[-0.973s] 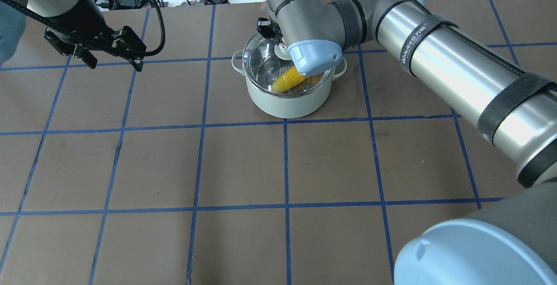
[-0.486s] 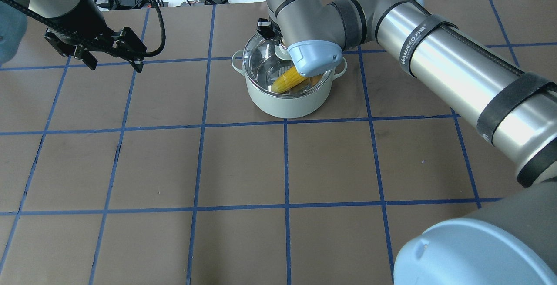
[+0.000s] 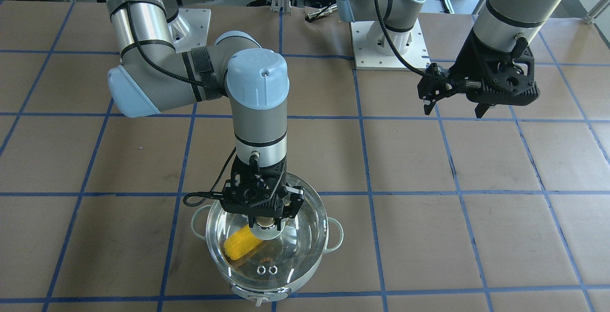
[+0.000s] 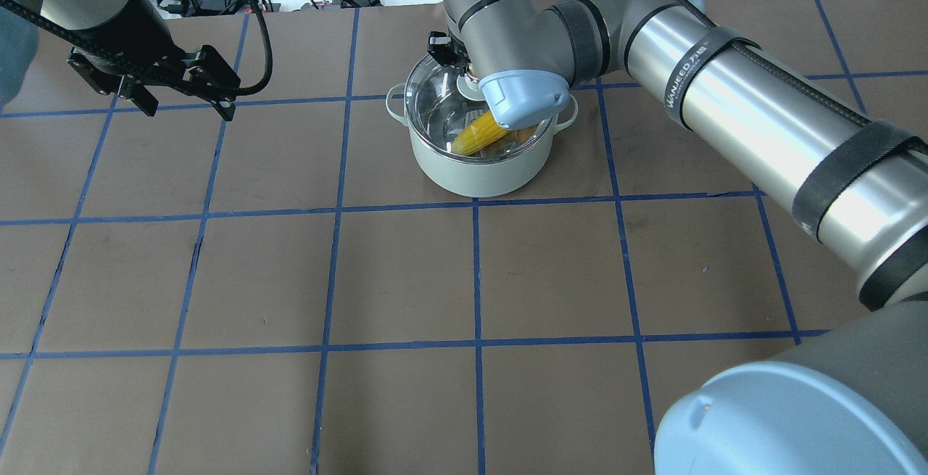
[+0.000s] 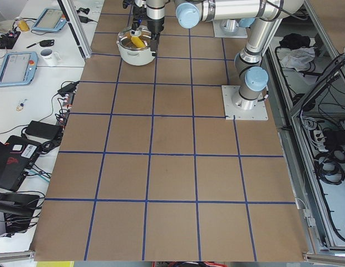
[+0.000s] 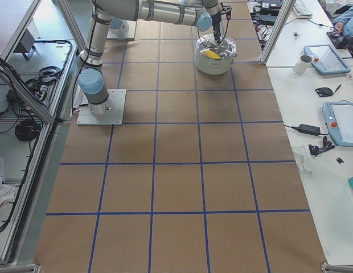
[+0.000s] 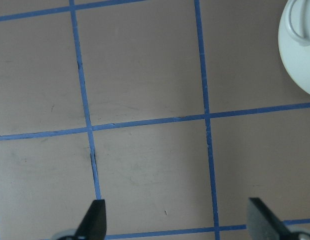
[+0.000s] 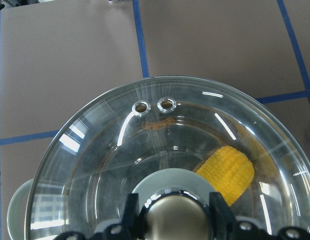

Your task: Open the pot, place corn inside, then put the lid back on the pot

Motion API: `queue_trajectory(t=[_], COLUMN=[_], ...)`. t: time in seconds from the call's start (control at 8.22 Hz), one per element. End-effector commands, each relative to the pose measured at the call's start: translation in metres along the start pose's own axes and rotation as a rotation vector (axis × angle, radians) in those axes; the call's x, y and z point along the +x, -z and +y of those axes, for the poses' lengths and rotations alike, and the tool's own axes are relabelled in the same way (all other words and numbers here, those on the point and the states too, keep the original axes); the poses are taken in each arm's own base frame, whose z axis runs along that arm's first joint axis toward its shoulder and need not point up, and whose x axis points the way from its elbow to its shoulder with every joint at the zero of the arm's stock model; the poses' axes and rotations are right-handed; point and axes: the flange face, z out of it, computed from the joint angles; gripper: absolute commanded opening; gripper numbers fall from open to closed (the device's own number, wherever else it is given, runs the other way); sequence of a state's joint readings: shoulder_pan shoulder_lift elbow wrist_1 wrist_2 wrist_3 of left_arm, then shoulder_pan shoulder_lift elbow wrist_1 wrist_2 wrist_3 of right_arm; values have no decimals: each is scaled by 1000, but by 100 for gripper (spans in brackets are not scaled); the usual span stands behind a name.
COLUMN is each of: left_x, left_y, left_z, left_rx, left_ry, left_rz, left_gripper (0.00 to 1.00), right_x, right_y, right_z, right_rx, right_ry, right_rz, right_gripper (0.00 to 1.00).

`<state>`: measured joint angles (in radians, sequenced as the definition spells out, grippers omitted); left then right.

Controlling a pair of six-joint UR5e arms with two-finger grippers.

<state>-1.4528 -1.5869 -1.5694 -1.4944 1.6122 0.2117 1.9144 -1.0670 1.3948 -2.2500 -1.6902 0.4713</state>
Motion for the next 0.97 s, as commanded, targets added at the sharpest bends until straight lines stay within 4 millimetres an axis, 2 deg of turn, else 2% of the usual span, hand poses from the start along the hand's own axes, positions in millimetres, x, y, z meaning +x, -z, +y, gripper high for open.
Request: queue_trajectory(t=[0.0,0.24,0.36,0.49,0.61,0.85], left_x=[1,3,3,3,3,3], left_y=[-1,1,1,2,1,0], left_z=[0,3,2,2,1,1], left_rx=[-5,-7,-4,0,-1,-2], left_ry=[-2,-5,-5,-5,-3,-3], left_rz=[1,6,4,8,13,13], left_gripper=[100,100,100,100,100,100], right_x=[0,0,0,0,0,0], right_y=[-4,-4,-5,-6,-6,-6], right_z=[2,2,2,2,2,3], right_rx=[-7,-6,-10,-12,-14,-15], right_ry=[4,6,6,6,6,7], right_rz=[4,2,0,1,0,1], right_gripper=[27,27,36,53,57,57])
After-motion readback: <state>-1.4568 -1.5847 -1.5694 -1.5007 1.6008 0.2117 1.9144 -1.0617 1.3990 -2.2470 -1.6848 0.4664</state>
